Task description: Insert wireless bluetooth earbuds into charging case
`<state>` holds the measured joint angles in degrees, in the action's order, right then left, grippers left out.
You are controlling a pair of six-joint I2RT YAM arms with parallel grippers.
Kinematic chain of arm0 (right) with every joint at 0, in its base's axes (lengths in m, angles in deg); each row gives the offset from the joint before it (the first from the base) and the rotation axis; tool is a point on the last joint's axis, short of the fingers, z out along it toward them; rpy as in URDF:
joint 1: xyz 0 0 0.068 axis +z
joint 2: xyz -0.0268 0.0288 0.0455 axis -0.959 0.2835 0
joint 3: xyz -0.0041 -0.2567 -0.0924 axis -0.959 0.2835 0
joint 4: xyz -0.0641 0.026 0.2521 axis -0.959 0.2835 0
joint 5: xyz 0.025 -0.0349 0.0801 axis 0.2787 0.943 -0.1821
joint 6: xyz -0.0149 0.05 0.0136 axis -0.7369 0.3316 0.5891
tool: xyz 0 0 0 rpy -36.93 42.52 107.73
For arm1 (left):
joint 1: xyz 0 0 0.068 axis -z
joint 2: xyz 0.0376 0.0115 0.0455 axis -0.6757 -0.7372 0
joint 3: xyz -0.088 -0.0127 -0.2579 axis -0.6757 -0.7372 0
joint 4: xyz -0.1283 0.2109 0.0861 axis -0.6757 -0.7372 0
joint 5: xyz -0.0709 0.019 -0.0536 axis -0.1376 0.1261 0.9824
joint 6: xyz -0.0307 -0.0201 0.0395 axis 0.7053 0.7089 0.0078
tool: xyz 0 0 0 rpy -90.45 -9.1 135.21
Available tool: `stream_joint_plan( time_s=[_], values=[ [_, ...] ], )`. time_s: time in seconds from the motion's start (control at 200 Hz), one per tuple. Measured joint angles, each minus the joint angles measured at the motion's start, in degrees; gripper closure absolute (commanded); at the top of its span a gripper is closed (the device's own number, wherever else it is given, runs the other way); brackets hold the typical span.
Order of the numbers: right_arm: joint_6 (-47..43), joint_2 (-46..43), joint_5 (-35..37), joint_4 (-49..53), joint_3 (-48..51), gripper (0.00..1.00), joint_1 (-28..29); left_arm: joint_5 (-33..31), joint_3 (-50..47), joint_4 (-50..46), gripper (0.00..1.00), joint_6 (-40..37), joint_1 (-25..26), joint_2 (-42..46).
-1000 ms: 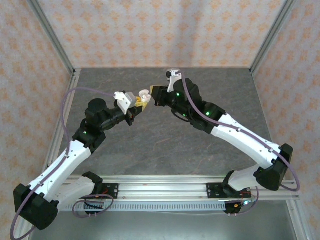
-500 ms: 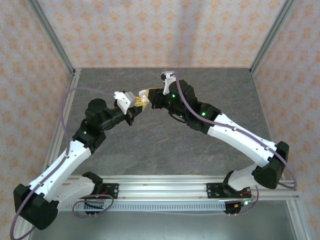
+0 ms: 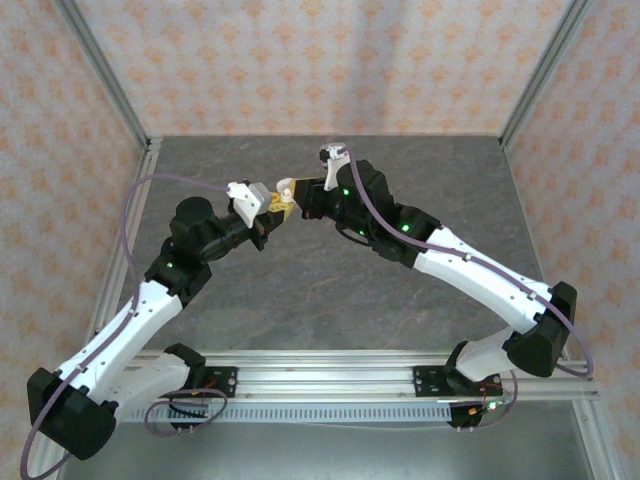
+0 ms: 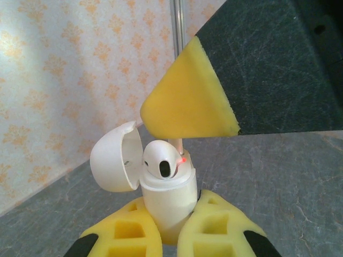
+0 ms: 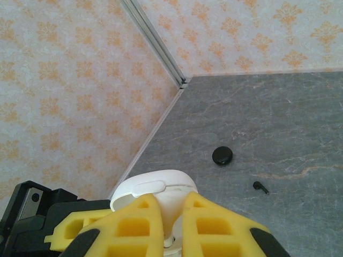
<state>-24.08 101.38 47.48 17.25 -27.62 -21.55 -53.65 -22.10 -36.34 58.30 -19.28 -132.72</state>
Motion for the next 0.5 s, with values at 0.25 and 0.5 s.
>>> stream_joint_plan(
  time_s=[0.25, 0.5],
  values=[
    [0.02, 0.42, -0.31, 1.36, -0.37, 0.82, -0.02, 0.04, 0.00, -0.48, 1.00, 0.00, 0.04, 0.00],
    [1.18, 1.55, -0.33, 4.15, -2.64, 0.75, -0.02, 0.02, 0.00, -1.03, 1.00, 0.02, 0.04, 0.00]
  ],
)
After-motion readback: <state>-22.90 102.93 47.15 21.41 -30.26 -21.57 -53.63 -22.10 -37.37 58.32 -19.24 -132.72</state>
